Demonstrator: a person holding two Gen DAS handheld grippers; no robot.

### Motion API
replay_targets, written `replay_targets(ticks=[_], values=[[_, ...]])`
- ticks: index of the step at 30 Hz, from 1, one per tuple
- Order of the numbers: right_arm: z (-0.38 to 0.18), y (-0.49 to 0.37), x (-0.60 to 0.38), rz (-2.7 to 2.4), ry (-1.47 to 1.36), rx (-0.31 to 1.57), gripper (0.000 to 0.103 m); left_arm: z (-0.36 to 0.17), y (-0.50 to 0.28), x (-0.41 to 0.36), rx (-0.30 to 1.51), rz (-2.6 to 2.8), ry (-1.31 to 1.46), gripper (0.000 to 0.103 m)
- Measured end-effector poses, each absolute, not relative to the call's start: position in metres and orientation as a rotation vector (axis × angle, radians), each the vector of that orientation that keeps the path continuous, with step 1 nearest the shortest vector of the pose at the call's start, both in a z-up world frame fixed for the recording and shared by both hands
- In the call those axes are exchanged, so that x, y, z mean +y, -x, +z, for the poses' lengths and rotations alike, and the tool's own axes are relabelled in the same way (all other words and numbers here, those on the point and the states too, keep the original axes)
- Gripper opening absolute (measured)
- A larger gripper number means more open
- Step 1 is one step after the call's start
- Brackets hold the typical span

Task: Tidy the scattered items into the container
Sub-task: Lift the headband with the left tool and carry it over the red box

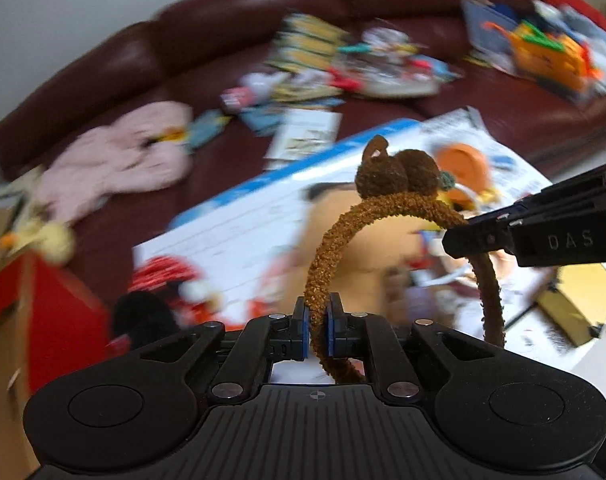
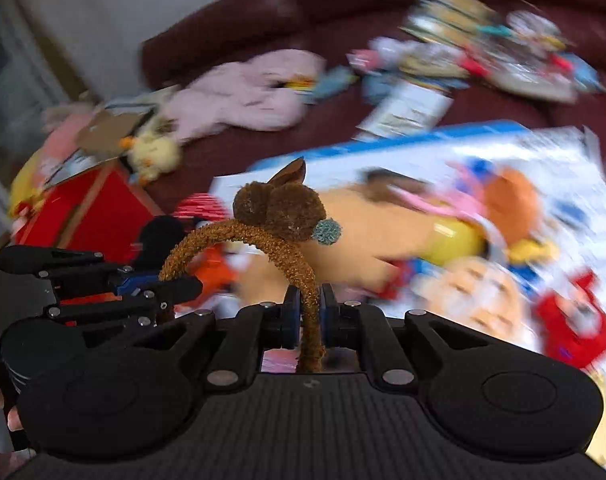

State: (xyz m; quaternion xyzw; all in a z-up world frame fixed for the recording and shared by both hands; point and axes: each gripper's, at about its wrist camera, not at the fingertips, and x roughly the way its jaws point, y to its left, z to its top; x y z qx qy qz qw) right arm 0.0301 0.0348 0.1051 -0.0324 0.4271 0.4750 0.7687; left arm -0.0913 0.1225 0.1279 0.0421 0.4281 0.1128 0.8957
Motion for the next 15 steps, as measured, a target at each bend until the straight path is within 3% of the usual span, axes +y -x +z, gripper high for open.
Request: replay_targets(ticks=[3, 8, 15], values=[[0.122, -0.005, 0.080, 1.131, 0.127, 0.896, 0.012, 0.145, 0.131, 0.163, 0.854, 0.341, -0.037, 0.005], [0.150, 0.050, 0.163, 1.314, 0.229, 0.813, 0.012, 0.175, 0.201, 0.226, 0.777, 0.524, 0.031, 0.019], [0.156, 0.125, 0.264, 1.514, 0.360, 0.792, 0.012, 0.190, 0.285, 0.302, 0.740, 0.782, 0.139, 0.022]])
